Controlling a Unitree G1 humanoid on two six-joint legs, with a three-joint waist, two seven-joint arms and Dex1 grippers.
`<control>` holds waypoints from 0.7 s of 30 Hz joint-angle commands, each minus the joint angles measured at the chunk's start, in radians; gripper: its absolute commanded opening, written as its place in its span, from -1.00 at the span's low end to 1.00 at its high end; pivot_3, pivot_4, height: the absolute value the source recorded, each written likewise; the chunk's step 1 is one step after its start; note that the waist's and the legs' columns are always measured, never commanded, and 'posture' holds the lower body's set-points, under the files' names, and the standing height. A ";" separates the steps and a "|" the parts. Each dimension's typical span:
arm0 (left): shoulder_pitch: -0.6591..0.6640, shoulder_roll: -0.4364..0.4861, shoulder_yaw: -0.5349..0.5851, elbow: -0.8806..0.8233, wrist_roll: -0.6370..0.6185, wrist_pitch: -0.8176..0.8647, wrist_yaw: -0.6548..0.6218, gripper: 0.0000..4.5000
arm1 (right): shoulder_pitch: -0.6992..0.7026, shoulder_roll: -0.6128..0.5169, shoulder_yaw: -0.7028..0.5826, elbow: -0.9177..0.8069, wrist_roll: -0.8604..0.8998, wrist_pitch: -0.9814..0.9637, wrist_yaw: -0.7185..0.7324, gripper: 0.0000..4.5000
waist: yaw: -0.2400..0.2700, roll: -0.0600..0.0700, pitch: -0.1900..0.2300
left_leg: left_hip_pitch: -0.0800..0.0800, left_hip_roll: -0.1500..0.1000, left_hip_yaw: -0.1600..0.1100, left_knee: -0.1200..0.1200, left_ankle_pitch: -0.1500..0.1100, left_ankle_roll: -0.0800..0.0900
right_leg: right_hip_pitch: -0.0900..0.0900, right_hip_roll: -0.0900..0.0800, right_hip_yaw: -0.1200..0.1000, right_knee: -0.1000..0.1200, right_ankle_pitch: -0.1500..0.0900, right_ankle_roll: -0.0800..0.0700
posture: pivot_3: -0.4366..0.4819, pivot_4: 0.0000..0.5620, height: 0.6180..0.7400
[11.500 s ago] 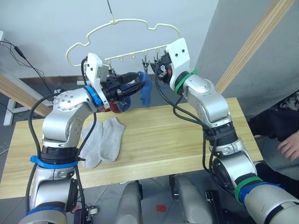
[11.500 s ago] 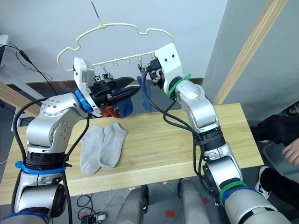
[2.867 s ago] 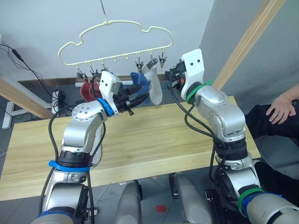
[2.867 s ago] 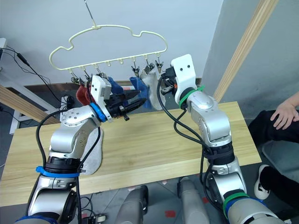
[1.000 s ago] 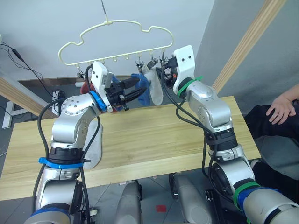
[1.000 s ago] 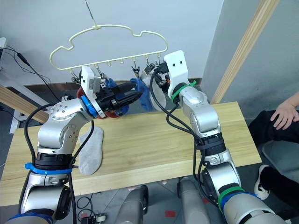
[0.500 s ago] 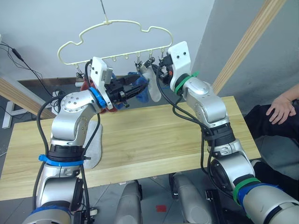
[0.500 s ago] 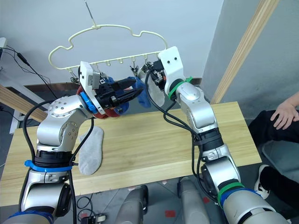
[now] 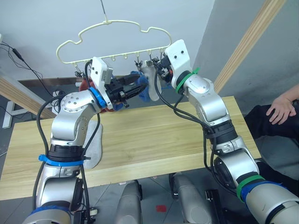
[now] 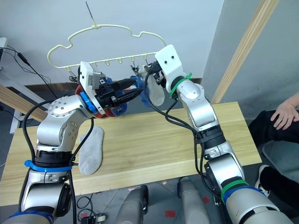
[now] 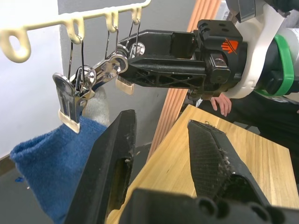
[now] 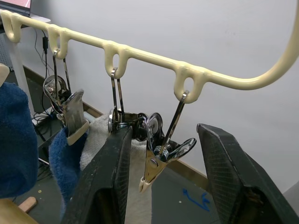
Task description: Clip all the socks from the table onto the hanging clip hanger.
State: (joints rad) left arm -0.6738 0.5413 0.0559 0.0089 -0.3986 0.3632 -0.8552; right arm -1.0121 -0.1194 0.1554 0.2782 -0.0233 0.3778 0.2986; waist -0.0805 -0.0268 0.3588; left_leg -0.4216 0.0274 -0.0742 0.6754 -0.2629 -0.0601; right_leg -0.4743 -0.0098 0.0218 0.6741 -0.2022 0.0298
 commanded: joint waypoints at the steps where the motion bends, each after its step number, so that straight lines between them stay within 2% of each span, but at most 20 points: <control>1: -0.010 0.011 0.012 -0.033 0.001 -0.020 0.000 -0.11 | -0.012 -0.008 0.003 -0.011 -0.024 -0.028 -0.003 0.01 | 0.000 0.000 0.000 | 0.000 0.000 0.000 0.000 0.000 0.000 | 0.000 0.000 0.000 0.000 0.000 0.000 | -0.18 0.21 1.00; 5: -0.015 0.010 0.015 -0.032 -0.001 -0.017 0.000 -0.11 | -0.009 -0.006 -0.003 -0.019 -0.021 -0.028 0.005 0.01 | 0.000 0.000 0.000 | 0.000 0.000 0.000 0.000 0.000 0.000 | 0.000 0.000 0.000 0.000 0.000 0.000 | -0.17 0.20 1.00; 11: -0.017 0.007 0.026 -0.032 -0.012 -0.010 0.006 -0.11 | 0.005 0.031 -0.079 -0.103 0.079 0.073 0.018 0.01 | 0.001 0.000 0.000 | 0.000 0.000 0.000 0.000 0.000 0.000 | 0.000 0.000 0.000 0.000 0.000 0.000 | -0.17 0.16 1.00; 21: -0.018 0.008 0.032 -0.034 -0.015 -0.006 0.017 -0.11 | 0.018 -0.009 -0.134 -0.255 0.180 0.268 0.055 0.01 | 0.002 0.000 0.000 | 0.000 0.000 0.000 0.000 0.000 0.000 | 0.000 0.000 0.000 0.000 0.000 0.000 | -0.16 0.13 1.00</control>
State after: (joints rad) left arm -0.6797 0.5413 0.0671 0.0088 -0.3998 0.3645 -0.8397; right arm -0.9968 -0.1202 0.0370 0.0892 0.1271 0.6260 0.3373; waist -0.0782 -0.0268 0.3588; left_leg -0.4217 0.0274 -0.0744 0.6755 -0.2629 -0.0602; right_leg -0.4743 -0.0102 0.0215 0.6744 -0.2022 0.0296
